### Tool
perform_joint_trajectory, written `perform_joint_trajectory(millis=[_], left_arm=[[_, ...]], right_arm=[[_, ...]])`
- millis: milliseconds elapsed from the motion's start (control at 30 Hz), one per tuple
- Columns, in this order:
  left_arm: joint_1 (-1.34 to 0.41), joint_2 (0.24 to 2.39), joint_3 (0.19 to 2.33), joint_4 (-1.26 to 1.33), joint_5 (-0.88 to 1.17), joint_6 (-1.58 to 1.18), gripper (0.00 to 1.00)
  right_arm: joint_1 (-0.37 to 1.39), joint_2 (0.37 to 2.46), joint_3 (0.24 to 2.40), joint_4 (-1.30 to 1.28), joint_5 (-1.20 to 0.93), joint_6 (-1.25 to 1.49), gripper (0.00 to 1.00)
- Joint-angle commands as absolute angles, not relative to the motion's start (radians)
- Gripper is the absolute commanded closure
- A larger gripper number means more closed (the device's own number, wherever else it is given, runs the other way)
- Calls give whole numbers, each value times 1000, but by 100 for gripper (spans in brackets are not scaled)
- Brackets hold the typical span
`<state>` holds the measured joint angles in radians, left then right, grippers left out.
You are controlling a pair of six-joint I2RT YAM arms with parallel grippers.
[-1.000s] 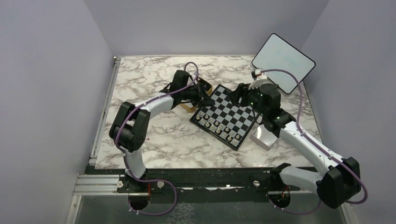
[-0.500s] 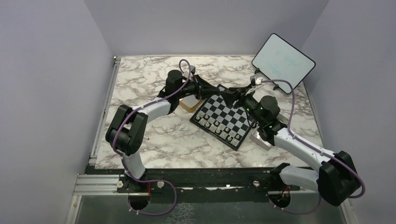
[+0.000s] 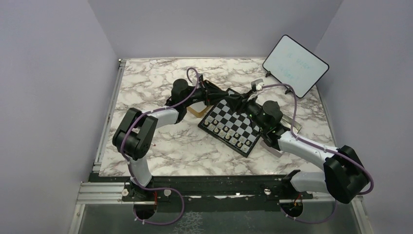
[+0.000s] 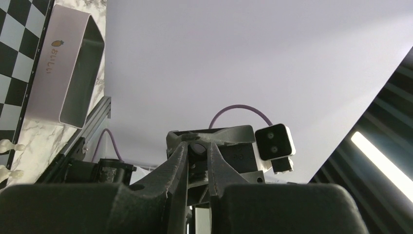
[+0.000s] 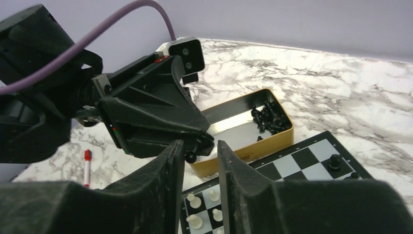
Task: Set up the chess pieces on the board
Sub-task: Place the chess piece on the chessboard.
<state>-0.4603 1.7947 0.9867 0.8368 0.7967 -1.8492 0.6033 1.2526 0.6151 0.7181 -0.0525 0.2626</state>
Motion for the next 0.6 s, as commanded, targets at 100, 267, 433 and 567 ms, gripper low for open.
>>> perform_joint_trajectory(millis=[100, 267, 433, 567], left_arm=[[-463, 1834, 974, 989, 789, -1927, 92], [-466, 1849, 974, 1018, 783, -1941, 92], [-469, 1862, 973, 1036, 775, -1947, 92], [-469, 1883, 988, 1048, 787, -1941, 90]], right_arm=[[616, 1274, 661, 764, -13, 295, 68], [623, 1278, 661, 754, 26, 300, 72], [623, 1271, 661, 754, 48, 327, 89], [624, 1247, 667, 727, 54, 360, 99]])
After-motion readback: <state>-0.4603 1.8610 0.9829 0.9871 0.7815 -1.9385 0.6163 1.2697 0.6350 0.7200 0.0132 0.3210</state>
